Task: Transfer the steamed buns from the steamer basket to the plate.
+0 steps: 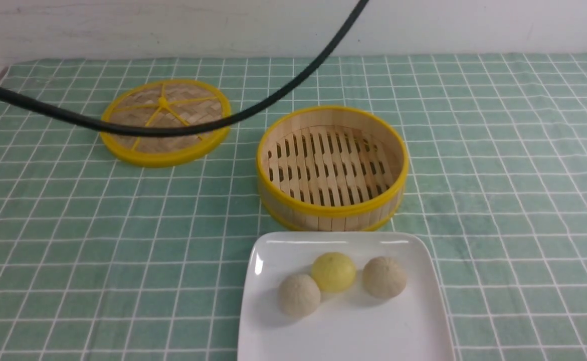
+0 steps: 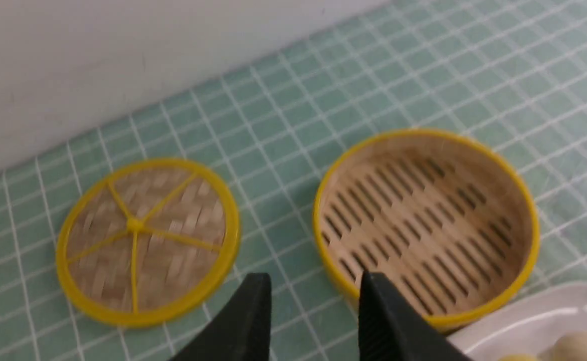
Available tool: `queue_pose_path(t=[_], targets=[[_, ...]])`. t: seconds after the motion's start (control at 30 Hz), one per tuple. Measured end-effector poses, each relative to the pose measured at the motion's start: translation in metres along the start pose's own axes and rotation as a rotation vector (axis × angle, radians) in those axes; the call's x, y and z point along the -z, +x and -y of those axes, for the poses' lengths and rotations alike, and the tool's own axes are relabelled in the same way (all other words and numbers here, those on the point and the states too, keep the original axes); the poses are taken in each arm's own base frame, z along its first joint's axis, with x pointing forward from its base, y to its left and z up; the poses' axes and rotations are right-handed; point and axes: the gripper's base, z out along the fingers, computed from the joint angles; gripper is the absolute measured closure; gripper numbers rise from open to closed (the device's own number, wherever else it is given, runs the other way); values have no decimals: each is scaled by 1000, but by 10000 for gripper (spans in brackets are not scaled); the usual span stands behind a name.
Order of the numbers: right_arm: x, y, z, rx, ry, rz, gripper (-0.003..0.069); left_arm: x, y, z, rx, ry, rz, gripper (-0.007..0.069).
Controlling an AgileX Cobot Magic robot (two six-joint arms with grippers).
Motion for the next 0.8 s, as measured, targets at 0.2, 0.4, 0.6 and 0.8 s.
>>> queue_pose_path(t=[0.2, 0.4, 0.6, 0.8], targets=[[0, 0, 0, 0, 0, 0, 237, -36, 43, -9, 92, -40, -143, 350], [0, 0, 0, 0, 0, 0, 237, -51, 103, -29, 205, -98, -111, 350], [0, 0, 0, 0, 0, 0, 237, -39, 177, -54, 325, -195, -75, 351], [0, 0, 0, 0, 0, 0, 237, -17, 256, -66, 482, -334, -25, 351]])
